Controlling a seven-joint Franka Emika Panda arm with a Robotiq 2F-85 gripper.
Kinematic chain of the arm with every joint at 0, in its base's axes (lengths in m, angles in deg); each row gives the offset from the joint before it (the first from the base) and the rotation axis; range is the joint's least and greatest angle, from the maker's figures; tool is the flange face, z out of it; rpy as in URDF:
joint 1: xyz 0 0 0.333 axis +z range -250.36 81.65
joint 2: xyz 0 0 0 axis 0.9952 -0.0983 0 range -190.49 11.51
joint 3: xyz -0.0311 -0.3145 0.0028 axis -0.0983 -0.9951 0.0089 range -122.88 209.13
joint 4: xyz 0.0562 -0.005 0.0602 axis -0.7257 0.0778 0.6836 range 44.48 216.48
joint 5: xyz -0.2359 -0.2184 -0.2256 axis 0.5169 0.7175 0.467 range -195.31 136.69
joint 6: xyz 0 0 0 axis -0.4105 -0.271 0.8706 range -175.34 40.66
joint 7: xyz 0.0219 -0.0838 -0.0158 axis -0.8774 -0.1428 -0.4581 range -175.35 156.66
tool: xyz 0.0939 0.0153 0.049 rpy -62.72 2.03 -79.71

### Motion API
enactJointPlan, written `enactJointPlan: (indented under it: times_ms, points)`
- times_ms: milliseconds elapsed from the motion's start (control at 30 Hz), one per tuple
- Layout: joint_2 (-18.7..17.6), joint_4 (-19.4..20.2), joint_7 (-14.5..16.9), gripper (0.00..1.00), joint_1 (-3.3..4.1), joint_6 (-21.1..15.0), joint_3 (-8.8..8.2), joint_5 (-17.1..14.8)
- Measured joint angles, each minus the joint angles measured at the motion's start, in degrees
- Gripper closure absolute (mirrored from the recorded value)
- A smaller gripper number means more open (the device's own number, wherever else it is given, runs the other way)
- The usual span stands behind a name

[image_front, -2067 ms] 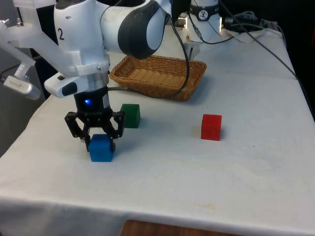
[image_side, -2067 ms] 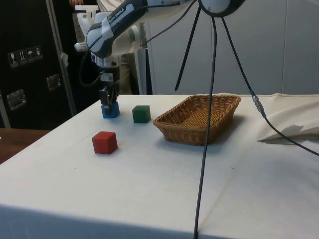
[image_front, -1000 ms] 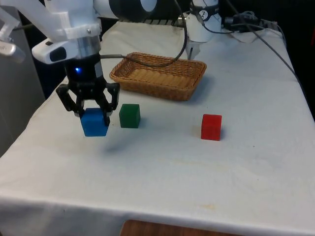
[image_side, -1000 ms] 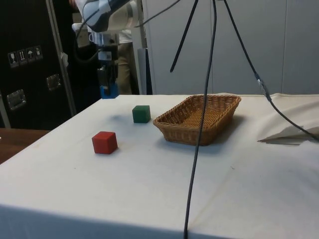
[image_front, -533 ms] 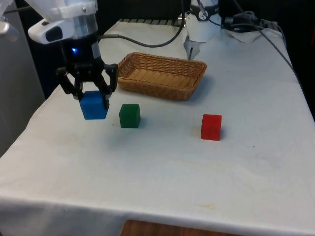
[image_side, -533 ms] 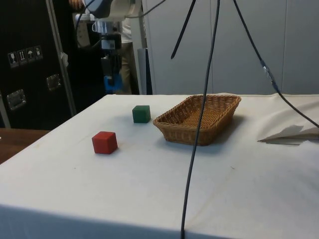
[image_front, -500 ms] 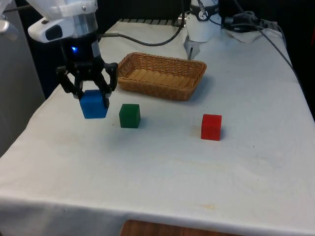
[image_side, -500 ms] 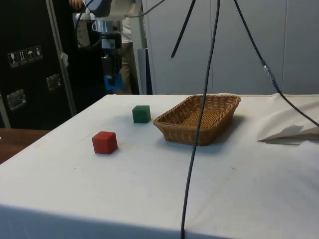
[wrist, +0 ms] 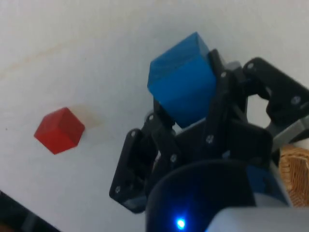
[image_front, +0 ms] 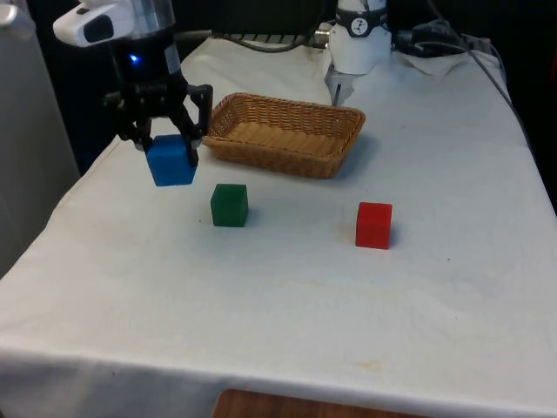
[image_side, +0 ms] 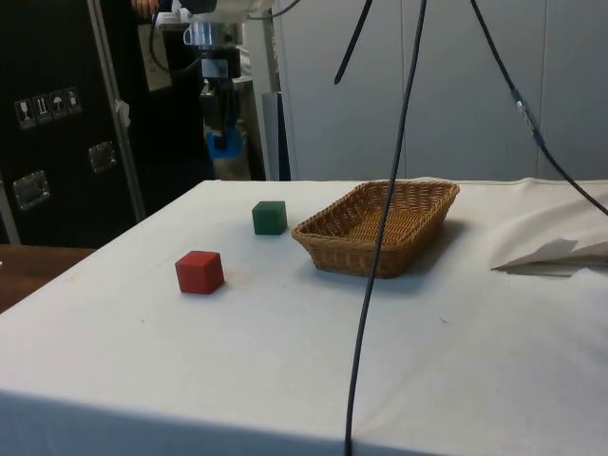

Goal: Pick up the blue cube and place it into the basket.

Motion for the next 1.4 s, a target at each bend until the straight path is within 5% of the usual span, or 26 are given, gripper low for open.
enactJointPlan:
  times_ms: [700,1400]
  points:
    - [6.4,9.9,-1.1,1.0,3.61,-1.0,0.0,0.1]
    - [14.0,19.0,-0.7,1.0,5.16,-1.5,0.0,0.5]
